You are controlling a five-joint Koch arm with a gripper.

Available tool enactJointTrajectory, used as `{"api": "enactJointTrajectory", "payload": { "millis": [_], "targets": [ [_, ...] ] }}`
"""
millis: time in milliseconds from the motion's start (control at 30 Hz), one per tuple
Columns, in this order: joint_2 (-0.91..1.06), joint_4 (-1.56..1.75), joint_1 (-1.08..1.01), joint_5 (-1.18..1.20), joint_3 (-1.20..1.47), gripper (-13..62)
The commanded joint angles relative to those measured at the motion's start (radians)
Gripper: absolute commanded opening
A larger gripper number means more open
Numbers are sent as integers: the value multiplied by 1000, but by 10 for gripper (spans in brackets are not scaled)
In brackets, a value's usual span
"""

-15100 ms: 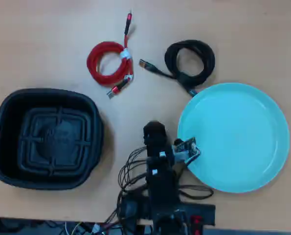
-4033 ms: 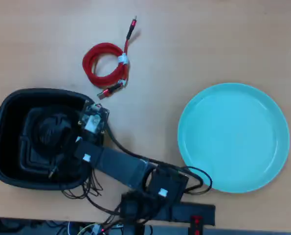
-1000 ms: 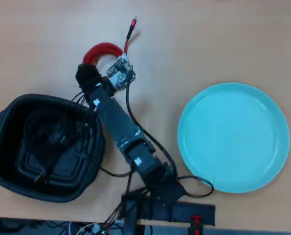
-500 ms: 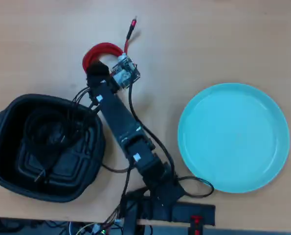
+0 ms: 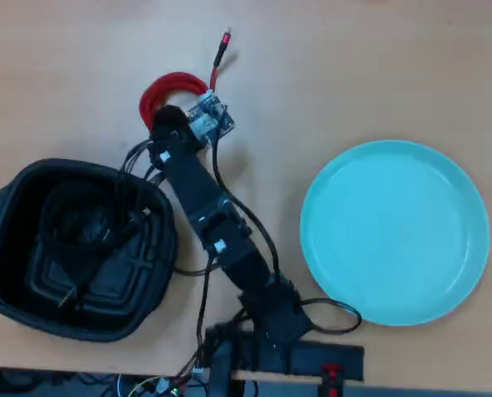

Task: Put a black charging cable in a black bowl and put a red charging cable in a green bowl

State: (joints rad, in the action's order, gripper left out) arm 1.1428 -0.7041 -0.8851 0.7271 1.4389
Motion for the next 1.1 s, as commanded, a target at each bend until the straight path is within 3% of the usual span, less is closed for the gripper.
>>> {"api": "enactJointTrajectory", "payload": {
  "millis": [0,200,300,767,1067],
  "targets": [
    [9,61,0,25,-114,300],
    [11,55,0,25,-112,38],
    [9,57,0,23,-114,-46],
    [35,14,-15,-43,-126,-60],
    [258,-123,-77,-173,-150,-60]
  ]
}}
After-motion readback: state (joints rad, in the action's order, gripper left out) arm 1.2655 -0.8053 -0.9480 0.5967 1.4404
